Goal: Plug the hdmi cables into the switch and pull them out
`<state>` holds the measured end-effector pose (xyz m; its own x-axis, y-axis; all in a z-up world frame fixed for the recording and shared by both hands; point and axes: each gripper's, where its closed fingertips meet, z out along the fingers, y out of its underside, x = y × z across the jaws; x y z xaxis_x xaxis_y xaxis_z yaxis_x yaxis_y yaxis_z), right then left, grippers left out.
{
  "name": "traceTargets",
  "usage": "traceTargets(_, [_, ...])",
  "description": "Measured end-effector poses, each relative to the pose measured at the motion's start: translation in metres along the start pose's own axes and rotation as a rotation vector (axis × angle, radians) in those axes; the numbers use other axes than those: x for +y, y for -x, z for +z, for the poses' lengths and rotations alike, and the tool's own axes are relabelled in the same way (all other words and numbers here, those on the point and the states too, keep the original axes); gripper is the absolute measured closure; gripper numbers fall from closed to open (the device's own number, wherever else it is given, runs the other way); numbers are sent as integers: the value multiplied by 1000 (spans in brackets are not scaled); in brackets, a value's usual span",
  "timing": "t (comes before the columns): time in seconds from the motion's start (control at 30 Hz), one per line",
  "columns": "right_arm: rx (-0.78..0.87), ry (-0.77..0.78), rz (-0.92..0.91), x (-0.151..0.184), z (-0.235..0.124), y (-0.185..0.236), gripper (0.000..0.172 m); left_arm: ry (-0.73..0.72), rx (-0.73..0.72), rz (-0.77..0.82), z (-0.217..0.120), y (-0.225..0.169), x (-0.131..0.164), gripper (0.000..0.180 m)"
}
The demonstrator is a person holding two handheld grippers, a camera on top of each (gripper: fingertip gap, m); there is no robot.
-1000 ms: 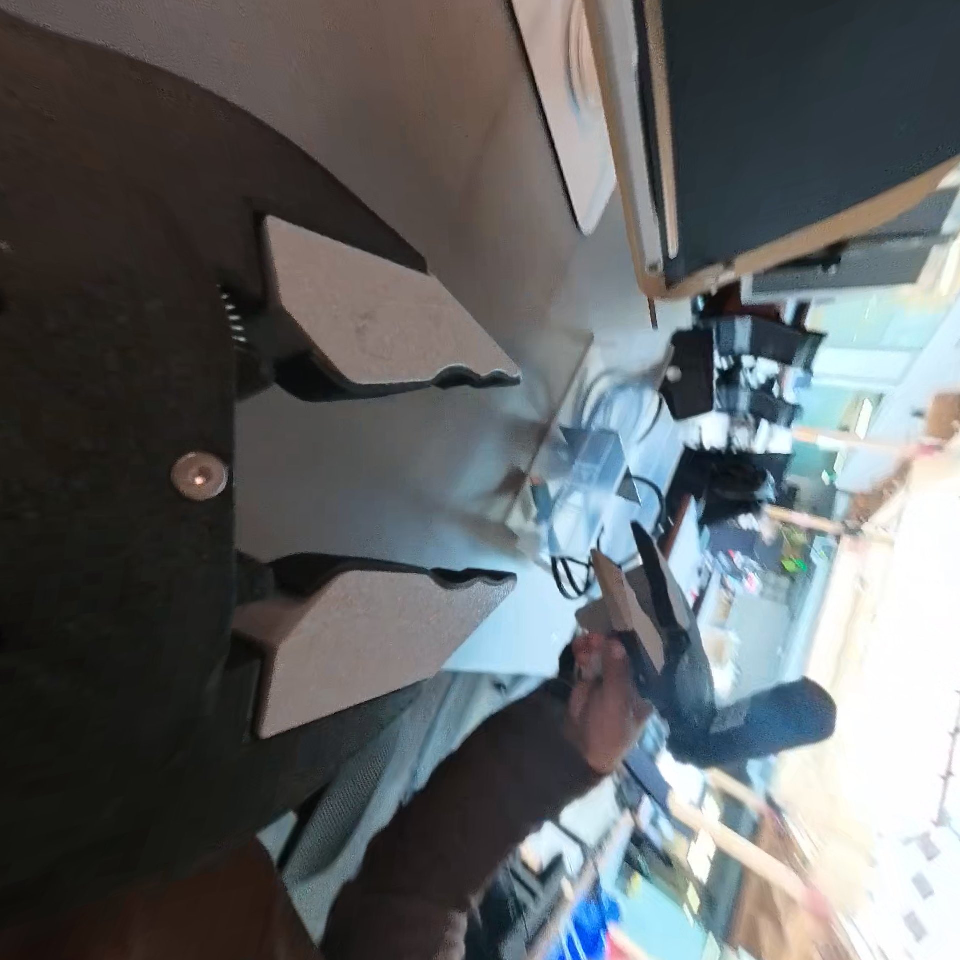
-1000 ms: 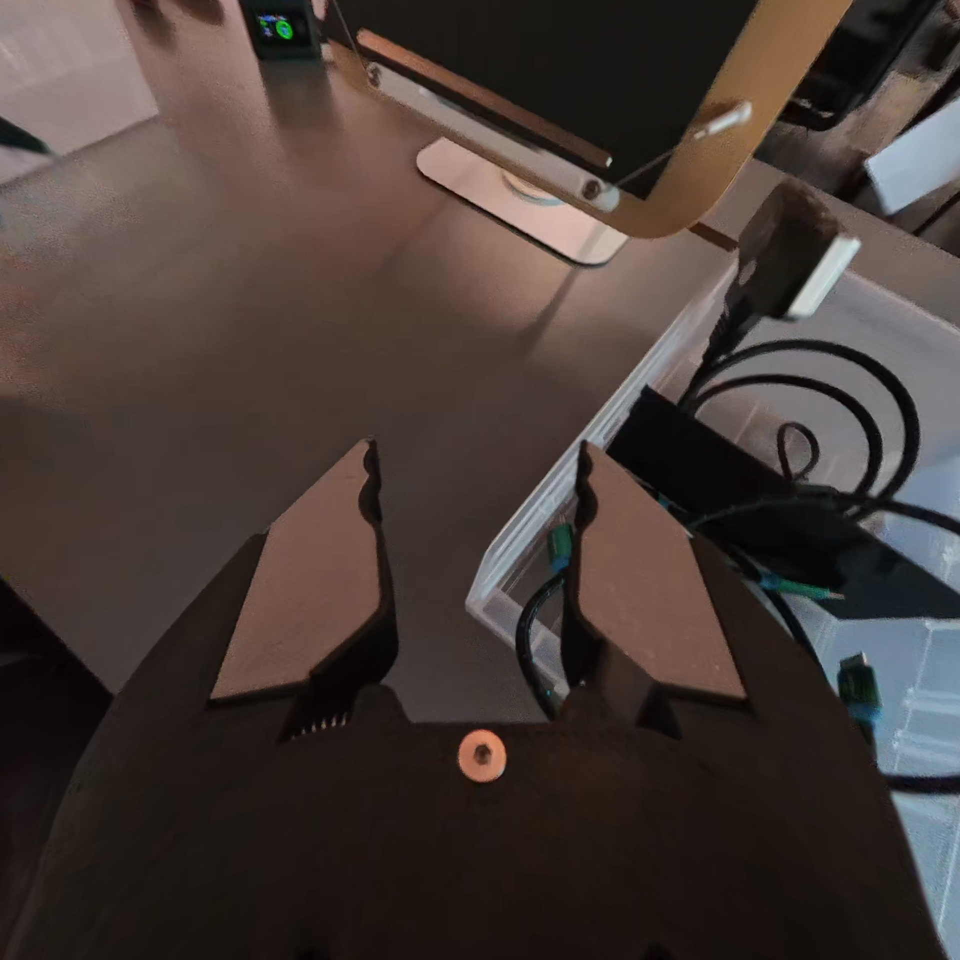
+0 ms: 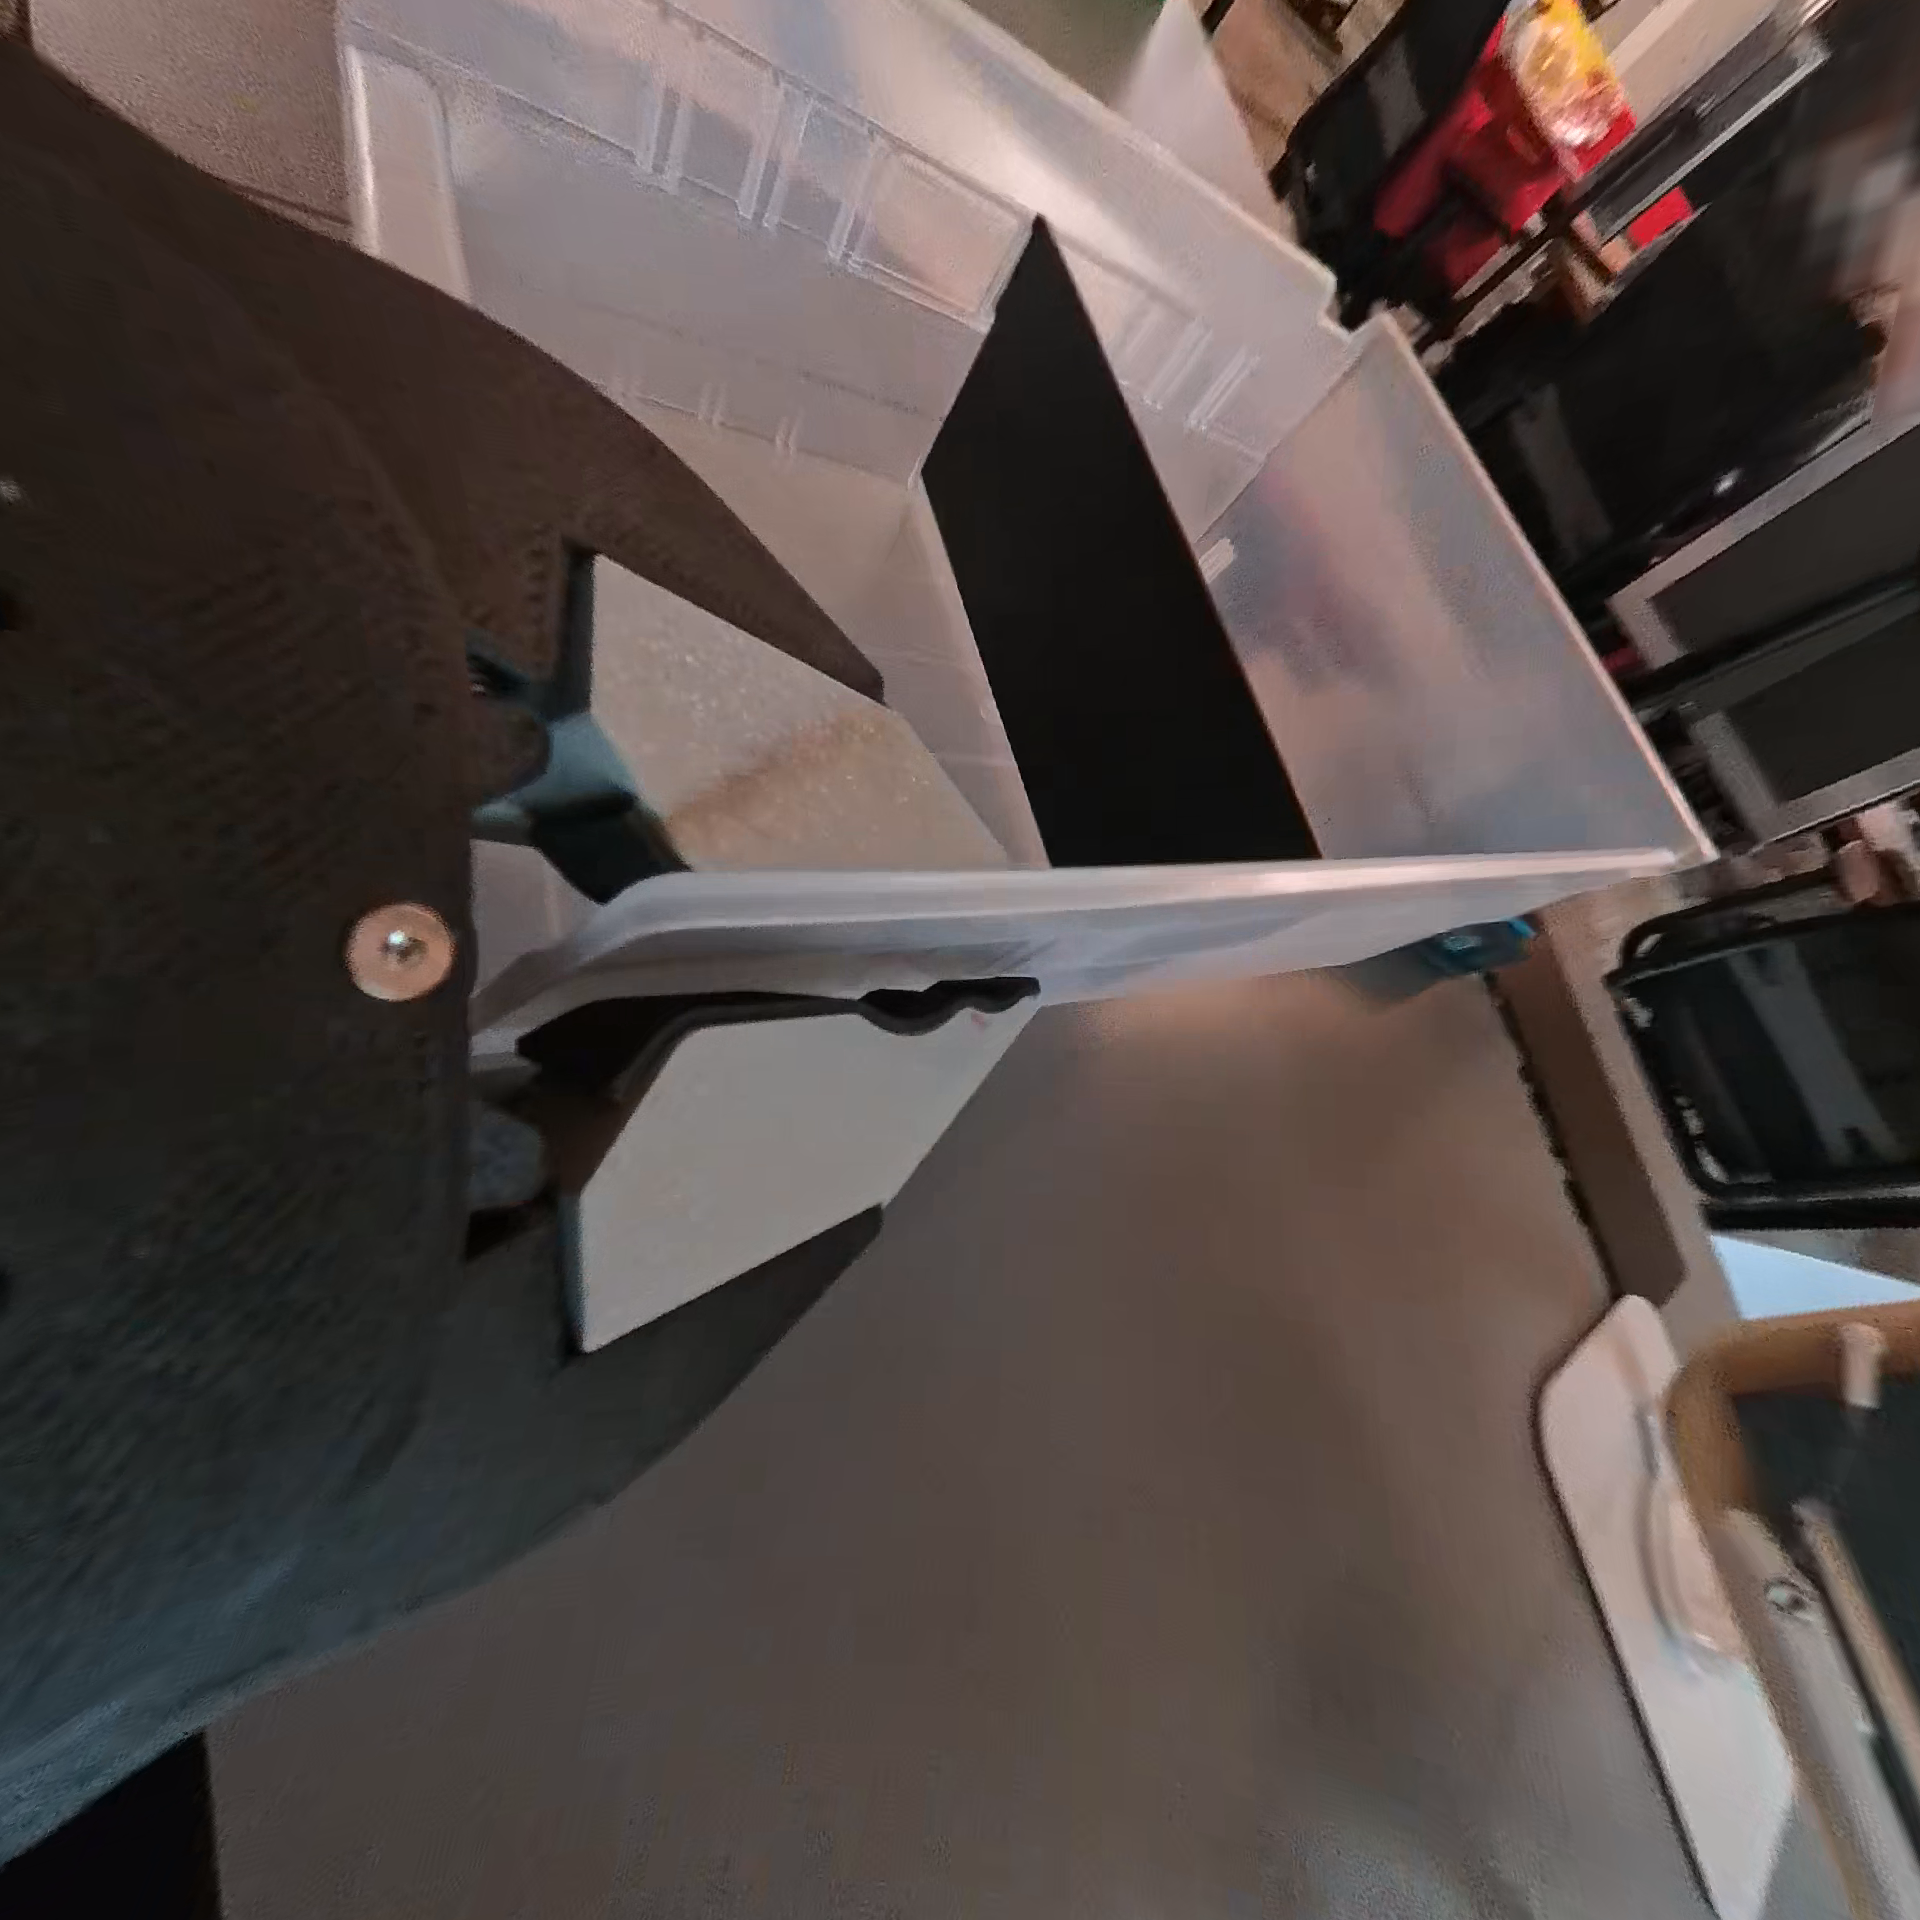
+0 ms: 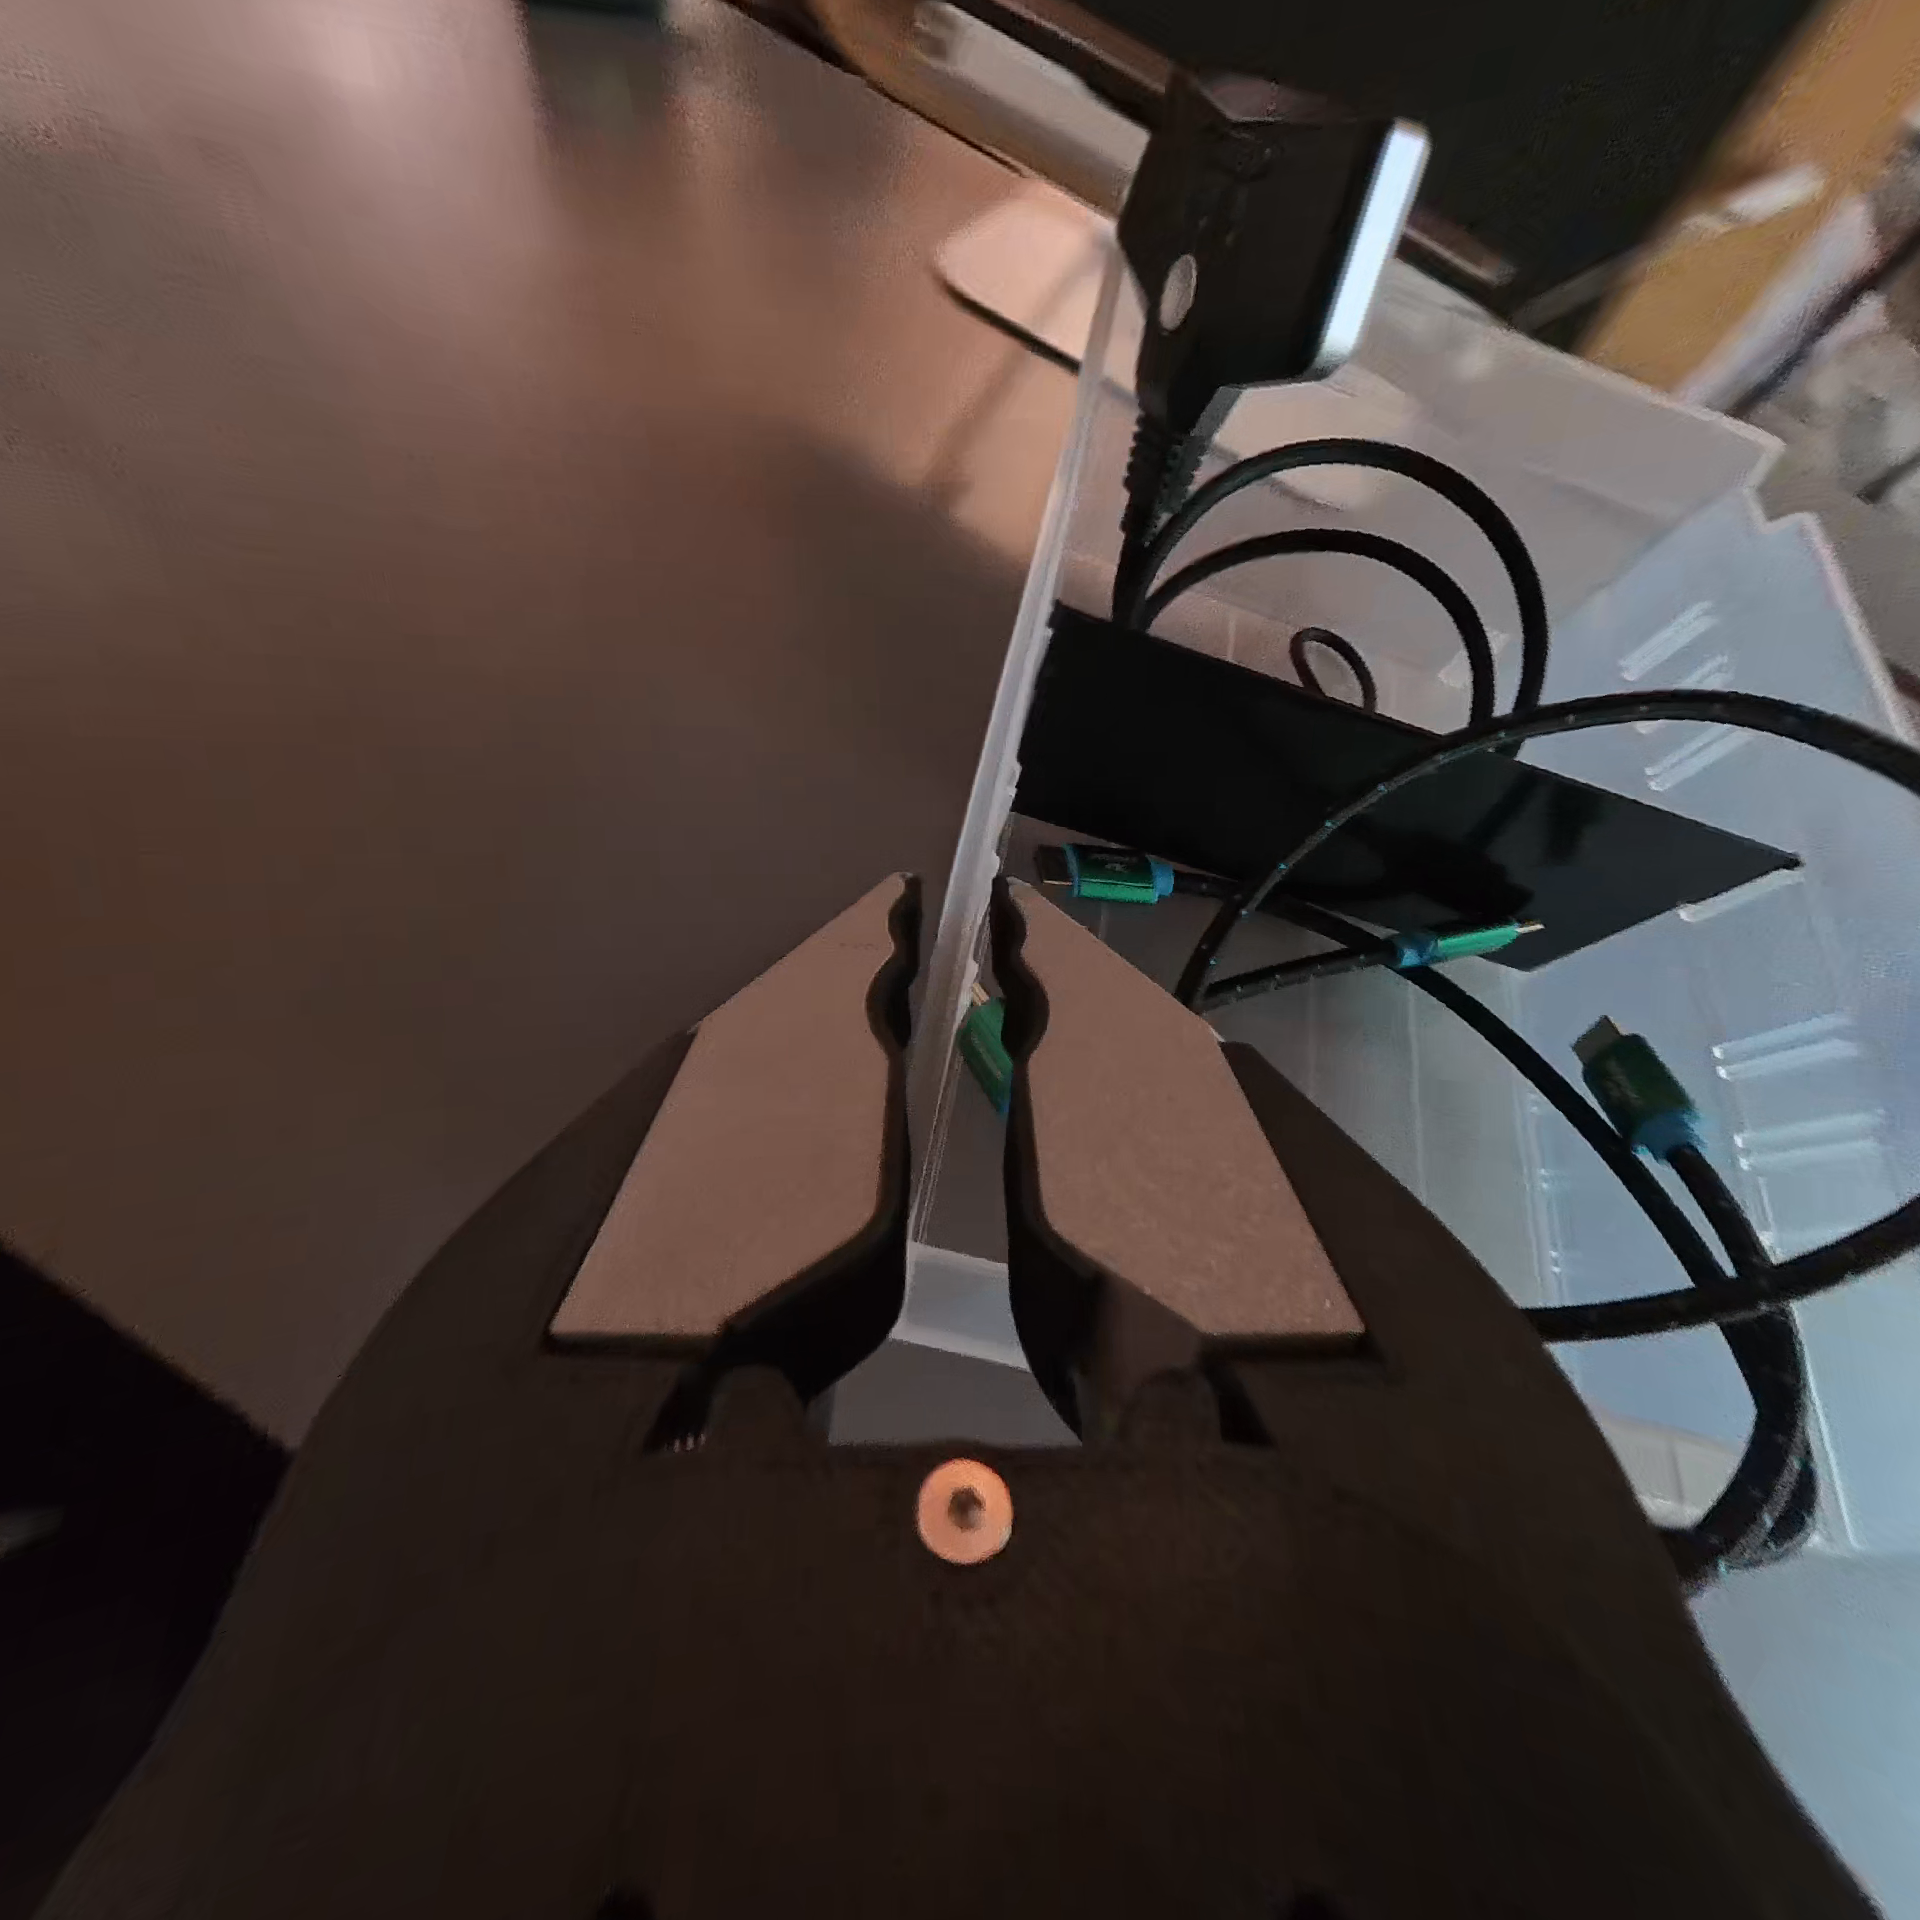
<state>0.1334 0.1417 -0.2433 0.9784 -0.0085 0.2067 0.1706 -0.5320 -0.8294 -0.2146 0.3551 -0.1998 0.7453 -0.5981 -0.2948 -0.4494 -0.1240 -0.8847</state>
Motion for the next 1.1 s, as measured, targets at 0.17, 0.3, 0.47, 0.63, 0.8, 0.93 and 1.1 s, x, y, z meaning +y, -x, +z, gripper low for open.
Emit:
traceTargets(0.17, [-247, -61, -66, -49, 25, 130, 143, -118, -17, -4, -30, 0, -34, 175])
traceTargets(0.3, [-357, -115, -155, -106, 59, 236, 129, -187, -30, 19, -43, -1, -47, 176])
traceTargets(0.47, [-405, -258, -207, -172, 29, 299, 116, -228, -75, 23, -58, 12, -56, 175])
traceTargets(0.63, [-468, -302, -278, -166, -33, 270, 118, -320, -12, 30, -89, -4, -82, 175])
traceTargets(0.8, [-412, -328, -220, -129, -83, 165, 119, -419, 224, 127, -125, -97, -114, 176])
traceTargets(0.93, [-415, -283, -37, -83, -120, 72, 114, -428, 495, 219, -137, -202, -121, 175])
traceTargets(1.1, [-222, -243, 128, -25, -148, -25, 120, -397, 695, 342, -124, -328, -112, 175])
